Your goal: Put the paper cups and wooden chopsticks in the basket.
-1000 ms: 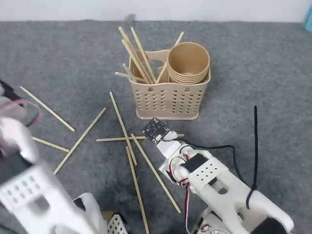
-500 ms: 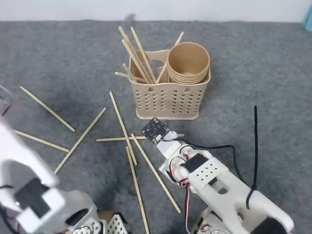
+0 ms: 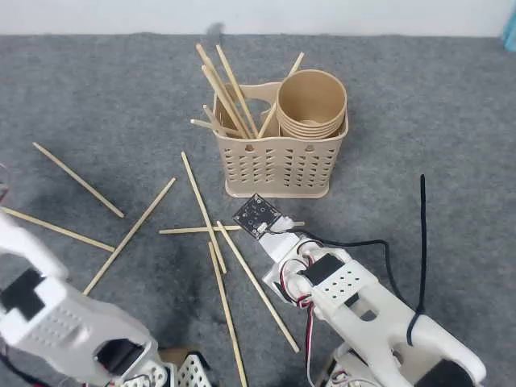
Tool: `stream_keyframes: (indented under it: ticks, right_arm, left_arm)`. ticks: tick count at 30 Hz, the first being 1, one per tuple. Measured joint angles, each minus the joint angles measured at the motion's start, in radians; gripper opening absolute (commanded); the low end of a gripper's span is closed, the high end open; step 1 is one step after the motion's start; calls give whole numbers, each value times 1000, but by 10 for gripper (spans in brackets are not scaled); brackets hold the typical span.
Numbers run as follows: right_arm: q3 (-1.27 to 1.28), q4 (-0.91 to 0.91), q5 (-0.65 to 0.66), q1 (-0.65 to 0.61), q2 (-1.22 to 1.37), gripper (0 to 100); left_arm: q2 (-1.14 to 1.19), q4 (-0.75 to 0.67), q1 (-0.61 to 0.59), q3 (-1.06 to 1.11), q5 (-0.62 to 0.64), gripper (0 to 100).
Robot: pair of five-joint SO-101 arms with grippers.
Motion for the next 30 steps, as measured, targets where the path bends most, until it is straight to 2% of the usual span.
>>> stream_keyframes:
  ticks: [7, 18, 26, 30]
  right_arm:
    - [0, 0, 0, 0, 0, 12]
    - [0, 0, 0, 0, 0, 12]
    - [0, 0, 0, 0, 0, 12]
    - [0, 0, 0, 0, 0, 12]
  left_arm:
    - [77, -28, 0, 0, 46, 202]
    - [186, -129, 0, -21, 89, 145]
    - [373, -133, -14, -210, 89, 118]
    - [470, -69, -18, -334, 91, 118]
